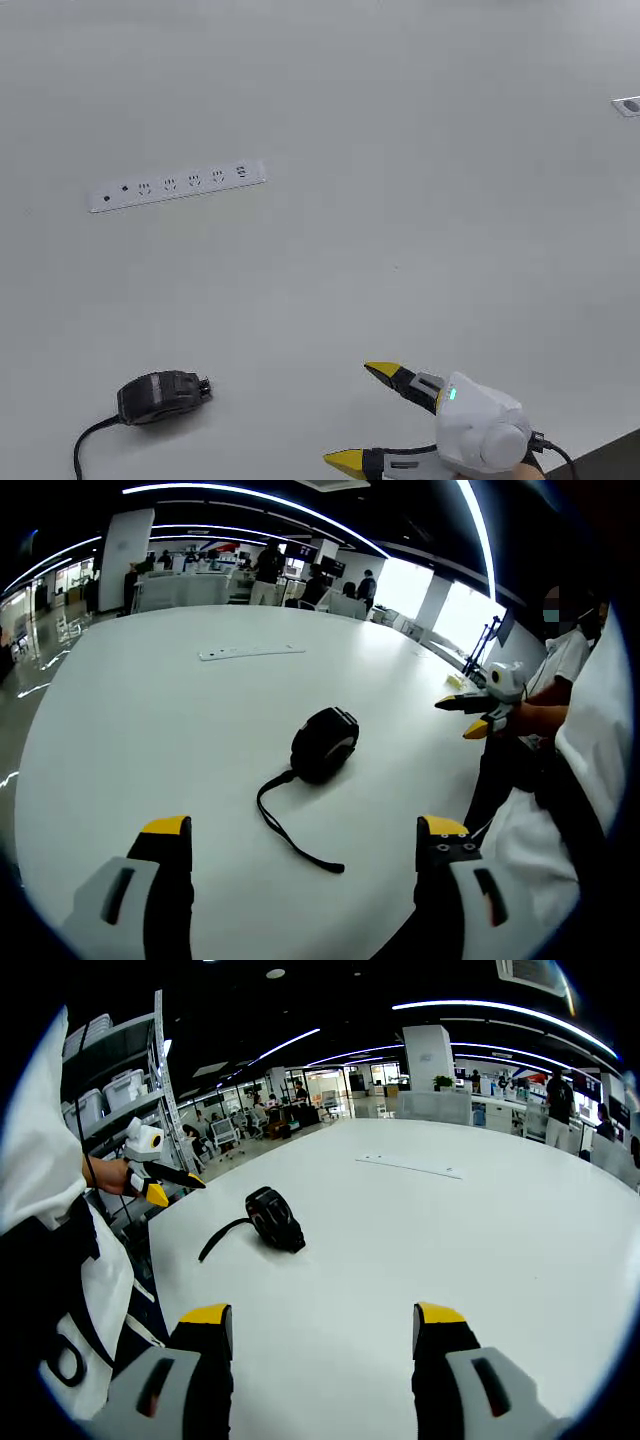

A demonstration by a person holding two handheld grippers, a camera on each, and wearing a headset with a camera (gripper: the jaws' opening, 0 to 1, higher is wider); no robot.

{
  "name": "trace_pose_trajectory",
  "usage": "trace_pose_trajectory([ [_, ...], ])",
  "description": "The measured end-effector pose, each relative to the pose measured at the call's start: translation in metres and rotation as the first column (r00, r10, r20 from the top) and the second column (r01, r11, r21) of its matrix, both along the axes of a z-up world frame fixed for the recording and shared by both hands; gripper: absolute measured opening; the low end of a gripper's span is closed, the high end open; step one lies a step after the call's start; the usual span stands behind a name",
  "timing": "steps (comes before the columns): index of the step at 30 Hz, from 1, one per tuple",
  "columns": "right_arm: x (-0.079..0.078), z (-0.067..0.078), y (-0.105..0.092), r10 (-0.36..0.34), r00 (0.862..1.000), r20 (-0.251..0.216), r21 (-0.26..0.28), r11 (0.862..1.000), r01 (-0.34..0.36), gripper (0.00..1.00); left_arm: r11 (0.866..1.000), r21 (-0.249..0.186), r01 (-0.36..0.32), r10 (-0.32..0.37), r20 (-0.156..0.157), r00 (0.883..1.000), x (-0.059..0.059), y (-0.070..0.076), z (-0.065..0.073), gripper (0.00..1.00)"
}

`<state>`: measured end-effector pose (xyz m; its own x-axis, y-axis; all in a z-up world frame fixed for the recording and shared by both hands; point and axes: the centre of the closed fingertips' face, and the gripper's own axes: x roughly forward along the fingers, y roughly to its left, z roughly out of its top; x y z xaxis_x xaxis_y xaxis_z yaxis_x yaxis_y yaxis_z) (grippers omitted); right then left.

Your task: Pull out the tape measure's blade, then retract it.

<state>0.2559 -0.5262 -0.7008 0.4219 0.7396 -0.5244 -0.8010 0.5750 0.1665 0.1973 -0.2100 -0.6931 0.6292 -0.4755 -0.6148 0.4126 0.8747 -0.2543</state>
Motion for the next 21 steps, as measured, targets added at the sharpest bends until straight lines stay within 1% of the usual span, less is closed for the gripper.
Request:
trace_pose_trajectory([
  [4,0.0002,0.0017,-0.0022,-0.010,1.000,0.001,0.005,1.000,0.010,0.75,1.000,0.000,0.002,-0.002,-0.001,1.000,-0.0029,-0.0001,0.0017,0.92],
  [6,0.0000,0.0027,-0.0031,-0.014,1.000,-0.001,0.008,1.000,0.014,0.75,1.000,0.006,0.005,-0.005,-0.002,1.000,-0.0043,0.0001,0.0018,0.93],
  [8,-0.0008,0.0023,-0.0039,-0.012,1.000,-0.001,0.005,1.000,0.012,0.75,1.000,0.004,-0.004,0.004,-0.006,1.000,-0.0050,0.0020,0.0018,0.93],
  [14,-0.0008,0.0023,-0.0049,-0.015,1.000,0.000,0.006,1.000,0.015,0.76,1.000,-0.002,-0.008,0.008,0.002,1.000,-0.0048,0.0007,0.0041,0.93],
  [21,-0.0013,0.0022,-0.0032,-0.014,1.000,-0.003,0.009,1.000,0.014,0.77,1.000,-0.006,-0.012,0.012,-0.002,1.000,-0.0064,-0.0009,0.0043,0.93],
])
